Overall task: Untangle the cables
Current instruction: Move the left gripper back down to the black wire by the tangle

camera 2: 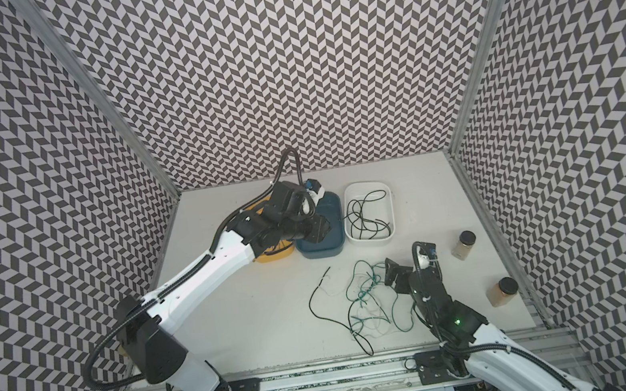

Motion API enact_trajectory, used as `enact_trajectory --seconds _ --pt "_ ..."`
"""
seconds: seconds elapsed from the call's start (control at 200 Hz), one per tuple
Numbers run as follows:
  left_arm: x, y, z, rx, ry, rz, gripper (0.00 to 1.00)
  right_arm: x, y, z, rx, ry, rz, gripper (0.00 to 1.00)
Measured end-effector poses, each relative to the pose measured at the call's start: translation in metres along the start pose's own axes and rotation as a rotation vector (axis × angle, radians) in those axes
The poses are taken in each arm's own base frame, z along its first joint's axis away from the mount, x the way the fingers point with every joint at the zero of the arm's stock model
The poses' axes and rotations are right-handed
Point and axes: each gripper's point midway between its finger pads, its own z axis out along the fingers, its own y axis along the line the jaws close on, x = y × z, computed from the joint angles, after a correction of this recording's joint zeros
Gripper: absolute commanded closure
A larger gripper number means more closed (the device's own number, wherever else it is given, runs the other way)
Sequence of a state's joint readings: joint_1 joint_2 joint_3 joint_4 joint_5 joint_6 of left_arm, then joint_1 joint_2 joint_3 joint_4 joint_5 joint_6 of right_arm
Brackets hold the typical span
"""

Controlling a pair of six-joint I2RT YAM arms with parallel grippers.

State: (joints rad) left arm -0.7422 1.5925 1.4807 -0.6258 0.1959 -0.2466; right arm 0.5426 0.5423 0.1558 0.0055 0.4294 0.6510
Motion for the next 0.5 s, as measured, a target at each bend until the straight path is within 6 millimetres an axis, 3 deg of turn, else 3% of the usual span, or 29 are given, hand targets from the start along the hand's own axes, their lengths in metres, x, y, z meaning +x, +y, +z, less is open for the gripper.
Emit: enact_trajectory --seconds 0.315,0.501 --pt "0.136 0.007 -0.014 0.021 0.154 -0.227 0.57 0.001 0.008 0.002 -0.027 0.017 -0.004 0.00" --pt "0.185 -0.005 -0.007 0.007 0.233 -0.312 0.57 0.003 0.009 0.003 -0.033 0.029 -0.006 0.00"
